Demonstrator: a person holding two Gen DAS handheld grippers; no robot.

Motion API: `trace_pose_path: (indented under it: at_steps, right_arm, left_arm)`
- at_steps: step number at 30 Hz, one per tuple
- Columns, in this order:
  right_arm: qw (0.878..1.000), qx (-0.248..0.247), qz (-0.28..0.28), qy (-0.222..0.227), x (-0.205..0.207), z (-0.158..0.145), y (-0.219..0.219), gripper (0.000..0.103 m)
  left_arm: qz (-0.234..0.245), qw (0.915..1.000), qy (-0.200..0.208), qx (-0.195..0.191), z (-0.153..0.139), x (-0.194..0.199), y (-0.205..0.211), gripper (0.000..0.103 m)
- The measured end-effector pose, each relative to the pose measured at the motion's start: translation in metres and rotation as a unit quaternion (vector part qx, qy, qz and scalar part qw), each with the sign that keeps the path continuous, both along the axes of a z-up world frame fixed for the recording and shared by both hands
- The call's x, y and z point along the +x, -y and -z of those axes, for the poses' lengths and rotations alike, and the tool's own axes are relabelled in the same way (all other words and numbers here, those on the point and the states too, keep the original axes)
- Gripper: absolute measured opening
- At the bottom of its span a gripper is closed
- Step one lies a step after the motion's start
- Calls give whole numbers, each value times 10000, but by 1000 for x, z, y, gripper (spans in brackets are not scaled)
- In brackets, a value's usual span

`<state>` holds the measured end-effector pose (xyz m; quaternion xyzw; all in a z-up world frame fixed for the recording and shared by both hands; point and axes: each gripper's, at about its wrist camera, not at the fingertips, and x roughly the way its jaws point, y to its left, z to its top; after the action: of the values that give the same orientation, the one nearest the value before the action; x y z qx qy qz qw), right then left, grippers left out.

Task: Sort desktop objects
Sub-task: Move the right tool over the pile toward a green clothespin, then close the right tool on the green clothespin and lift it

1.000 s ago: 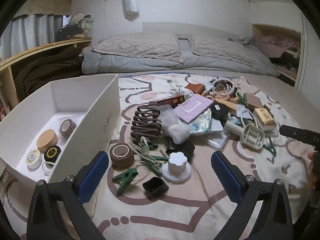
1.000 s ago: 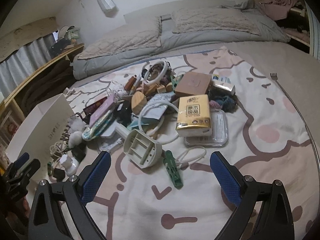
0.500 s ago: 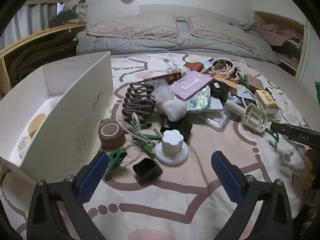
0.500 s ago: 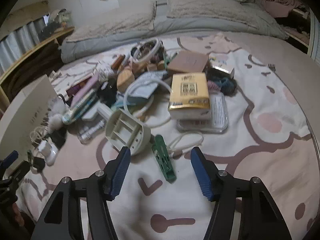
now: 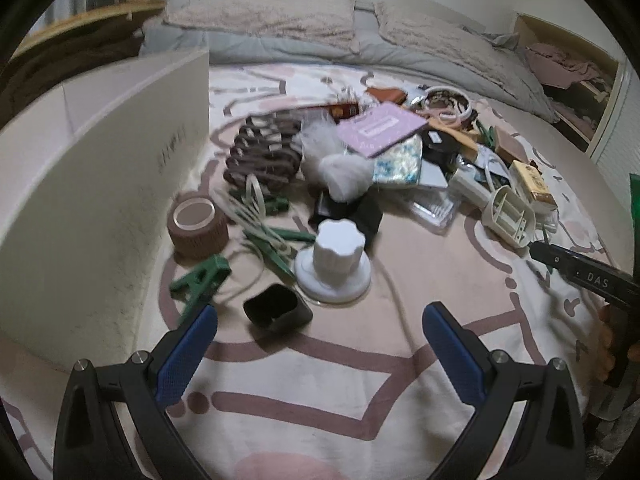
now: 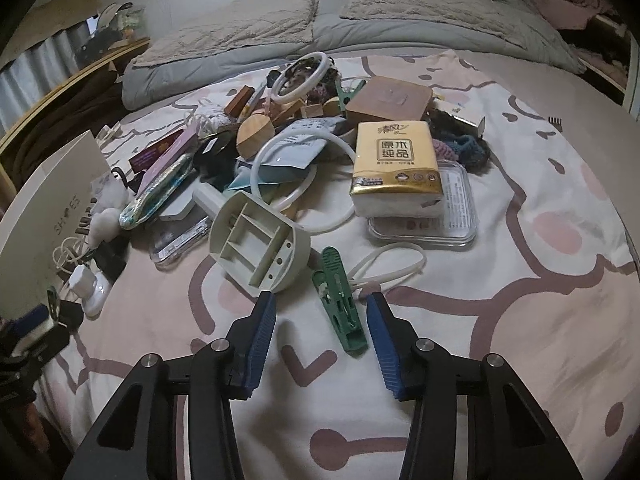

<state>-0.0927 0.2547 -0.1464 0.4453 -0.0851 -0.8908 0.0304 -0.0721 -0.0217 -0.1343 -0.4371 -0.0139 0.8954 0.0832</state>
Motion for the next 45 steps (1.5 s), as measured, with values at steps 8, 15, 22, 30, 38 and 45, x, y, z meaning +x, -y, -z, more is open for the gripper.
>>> trace_pose_path:
  at_steps: [8,15,22,30,38,45]
  right_arm:
    - [10000,-57,9,71,2,0,0,48]
    - [9999,-169,-9,14,4,-4,-1,48]
    - [9997,-228,84,1,4,-4,-5,48]
    - [9993,-325,191,64,4,-2,-10,48]
    - [9991,-359,221,107,2,1,-12,48]
    - [9989,-312,333,42,3,1,-12,48]
  left_arm:
    - [-80,9993,360,116,15,-17,3,103]
    - [-152,9994,312,6,16,-29,3,103]
    - [196,9980,266,545,10,-25,3,103]
    - [804,9948,142,609,4,-12,-16,103]
    - [1494,9859,205,724,3,2,-37,103]
    - [1842,9780,419,886,8,11,-48,103]
